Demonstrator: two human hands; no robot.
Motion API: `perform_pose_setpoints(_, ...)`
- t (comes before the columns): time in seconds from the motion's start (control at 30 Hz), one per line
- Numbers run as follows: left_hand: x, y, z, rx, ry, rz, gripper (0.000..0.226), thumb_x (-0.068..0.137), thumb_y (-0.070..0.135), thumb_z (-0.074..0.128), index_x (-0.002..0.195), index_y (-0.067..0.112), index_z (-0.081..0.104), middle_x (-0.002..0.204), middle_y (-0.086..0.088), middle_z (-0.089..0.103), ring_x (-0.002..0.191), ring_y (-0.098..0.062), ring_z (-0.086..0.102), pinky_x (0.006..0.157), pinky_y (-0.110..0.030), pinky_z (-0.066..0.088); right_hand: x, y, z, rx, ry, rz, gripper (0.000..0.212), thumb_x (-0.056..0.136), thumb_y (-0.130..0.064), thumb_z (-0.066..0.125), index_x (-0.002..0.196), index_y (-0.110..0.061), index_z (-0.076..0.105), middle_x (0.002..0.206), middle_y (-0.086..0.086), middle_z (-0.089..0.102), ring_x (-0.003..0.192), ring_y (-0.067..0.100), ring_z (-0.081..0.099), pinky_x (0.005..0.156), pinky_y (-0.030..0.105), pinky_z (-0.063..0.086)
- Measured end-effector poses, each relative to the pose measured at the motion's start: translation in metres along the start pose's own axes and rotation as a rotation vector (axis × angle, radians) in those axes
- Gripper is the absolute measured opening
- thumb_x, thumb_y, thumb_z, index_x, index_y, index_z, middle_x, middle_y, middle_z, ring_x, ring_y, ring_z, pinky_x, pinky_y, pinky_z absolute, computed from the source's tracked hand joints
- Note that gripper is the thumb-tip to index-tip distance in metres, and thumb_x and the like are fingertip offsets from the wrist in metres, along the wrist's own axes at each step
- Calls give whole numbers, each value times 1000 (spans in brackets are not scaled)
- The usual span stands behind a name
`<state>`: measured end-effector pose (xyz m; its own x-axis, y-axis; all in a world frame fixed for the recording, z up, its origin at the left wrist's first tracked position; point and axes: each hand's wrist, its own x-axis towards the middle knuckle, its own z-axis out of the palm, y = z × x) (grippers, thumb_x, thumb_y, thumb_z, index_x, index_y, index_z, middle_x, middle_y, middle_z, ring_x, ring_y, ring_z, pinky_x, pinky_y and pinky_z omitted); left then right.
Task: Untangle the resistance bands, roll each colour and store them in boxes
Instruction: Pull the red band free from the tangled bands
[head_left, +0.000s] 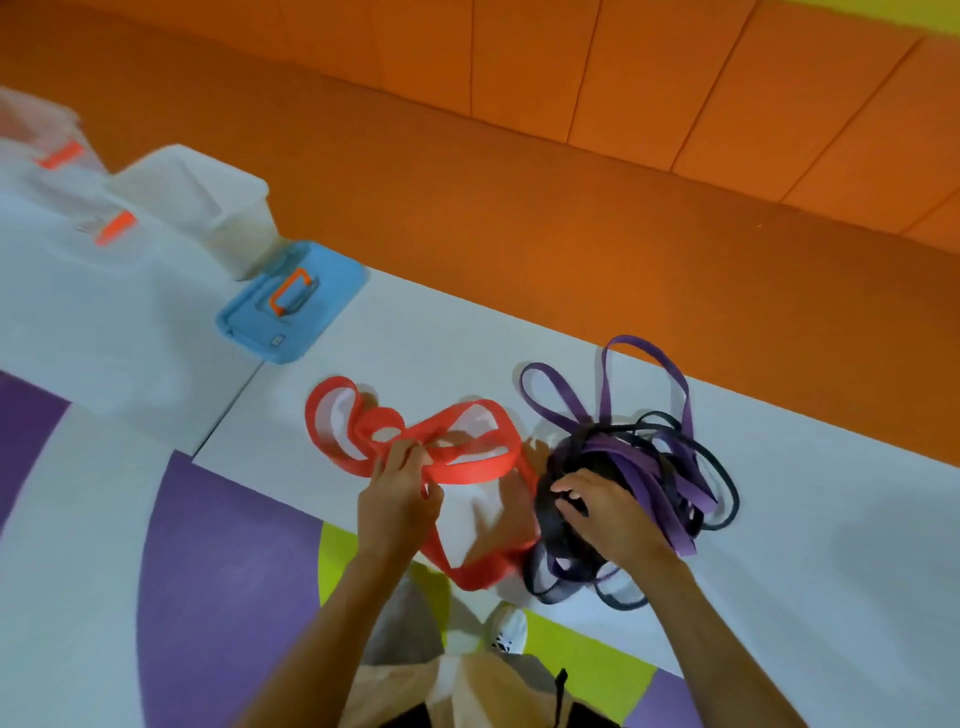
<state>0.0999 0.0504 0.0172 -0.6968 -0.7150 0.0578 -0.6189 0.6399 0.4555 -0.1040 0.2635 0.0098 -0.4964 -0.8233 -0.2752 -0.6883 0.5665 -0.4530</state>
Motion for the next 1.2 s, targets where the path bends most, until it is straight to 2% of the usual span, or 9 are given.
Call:
perform_pose_setpoints(0.1, 25, -22, -5, 19, 68, 74, 39, 72, -3, 80, 109, 4, 71, 125, -11, 68, 117, -38, 66, 51, -42, 57, 12, -18, 5, 89, 94, 19, 16, 104, -18, 60, 115, -21, 72, 113, -4, 69, 95, 21, 70, 84, 41, 58)
perform_pose_setpoints(0.2, 53, -47, -8, 0, 51, 96, 30, 78, -1, 78, 106, 4, 70, 130, -12, 66, 119, -42, 63, 65, -46, 61, 23, -33, 15, 88, 84, 77, 16, 104, -20, 59, 113, -24, 72, 111, -6, 69, 103, 20, 66, 86, 42, 57)
perform_pose_setpoints(0.43, 105, -85, 9, -24, -310, 232, 25, 91, 12, 71, 116, 14, 71, 137, -6, 64, 118, -40, 65, 106, -60, 48, 50, -71, 35, 104, 158, 213, 20, 98, -9, 64, 112, -20, 72, 111, -7, 69, 106, 18, 59, 94, 37, 53)
perform_pose_setpoints(0.53, 105, -86, 29, 61, -613, 256, 44, 95, 38, 65, 139, 34, 58, 163, 6, 40, 143, -34, 50, 118, -67, 33, 56, -87, 44, 102, 159, 290, 18, 101, -16, 58, 111, -23, 71, 119, -9, 68, 108, 17, 61, 95, 35, 52)
perform_pose_setpoints(0.63, 96, -88, 48, 245, -845, 344, 86, 86, 66, 70, 159, 53, 27, 178, 4, -4, 159, -49, 10, 116, -84, 6, 58, -102, 52, 78, 88, 447, 25, 104, -30, 46, 115, -29, 69, 118, -11, 67, 108, 15, 63, 90, 36, 53)
perform_pose_setpoints(0.73, 92, -93, 56, 425, -847, 439, 111, 83, 58, 82, 164, 51, 6, 174, -1, -28, 158, -55, 2, 113, -88, 11, 58, -115, 57, 53, 38, 500, 34, 99, -35, 34, 101, -34, 68, 104, -9, 67, 97, 17, 65, 87, 38, 56)
perform_pose_setpoints(0.87, 107, -99, 52, 398, -807, 488, 105, 81, 46, 89, 163, 41, 24, 177, -4, -13, 153, -46, 27, 112, -63, 48, 54, -122, 63, 68, 73, 547, 29, 98, -30, 42, 112, -35, 67, 110, -7, 74, 97, 24, 72, 84, 42, 59)
perform_pose_setpoints(1.03, 133, -117, 30, 219, -739, 506, 47, 97, 7, 68, 136, 32, 58, 170, -3, 24, 130, -35, 59, 98, -43, 59, 54, -129, 66, 11, 114, 610, 16, 101, -24, 48, 103, -28, 64, 102, 0, 76, 91, 34, 72, 78, 42, 56)
perform_pose_setpoints(1.2, 152, -134, 9, 185, -546, 415, 49, 81, -9, 70, 113, 29, 74, 154, 0, 47, 117, -34, 65, 75, -42, 63, 63, -125, 56, -13, 135, 713, 26, 106, -40, 47, 90, -25, 60, 87, -3, 70, 84, 29, 72, 73, 39, 55)
